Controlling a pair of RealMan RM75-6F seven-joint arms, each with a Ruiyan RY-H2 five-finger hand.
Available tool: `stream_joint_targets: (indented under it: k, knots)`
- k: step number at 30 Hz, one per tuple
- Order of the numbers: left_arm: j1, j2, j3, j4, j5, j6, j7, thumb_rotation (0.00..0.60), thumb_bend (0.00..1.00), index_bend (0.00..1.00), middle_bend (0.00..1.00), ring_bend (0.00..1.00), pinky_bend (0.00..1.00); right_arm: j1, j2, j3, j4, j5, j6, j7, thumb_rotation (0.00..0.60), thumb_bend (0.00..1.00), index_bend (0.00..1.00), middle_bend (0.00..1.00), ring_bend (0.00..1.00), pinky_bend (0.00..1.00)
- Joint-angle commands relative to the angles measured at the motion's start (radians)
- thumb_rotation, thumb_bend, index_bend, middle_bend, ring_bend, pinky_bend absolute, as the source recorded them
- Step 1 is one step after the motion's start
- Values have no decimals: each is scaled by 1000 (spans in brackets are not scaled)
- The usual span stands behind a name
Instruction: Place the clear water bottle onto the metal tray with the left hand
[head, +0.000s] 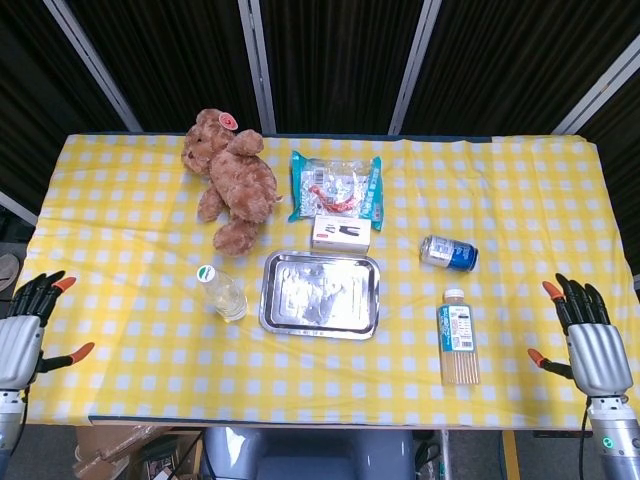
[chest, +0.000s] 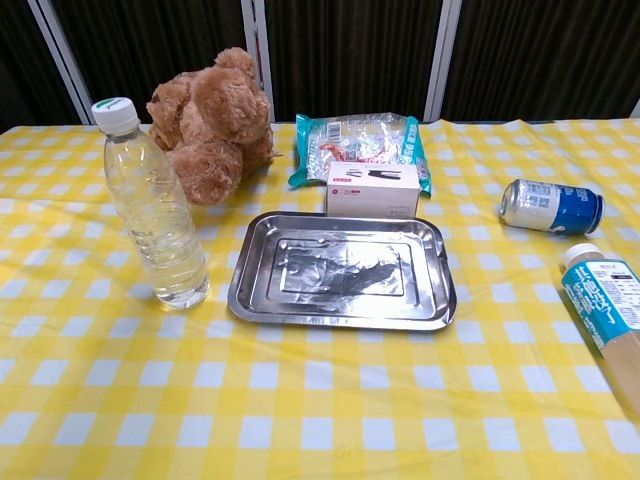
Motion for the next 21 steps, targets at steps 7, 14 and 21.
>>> stream_joint_targets:
  k: [7,14,21]
  knots:
    - [-214,-50,-53,-41,-110,-406,-437,600,109,132,62,0,0,6,1,-1,-2,7,-19,8,600,48,97,0,0,0]
    - [-268,-167,-91,-1,-208,-450,-347,600,109,139,73,0,0,9,1,-5,-5,10,-32,12,600,49,97,0,0,0]
    - [-298,-252,-113,17,-262,-452,-273,600,109,146,82,0,0,11,4,-6,-6,12,-39,21,600,49,97,0,0,0]
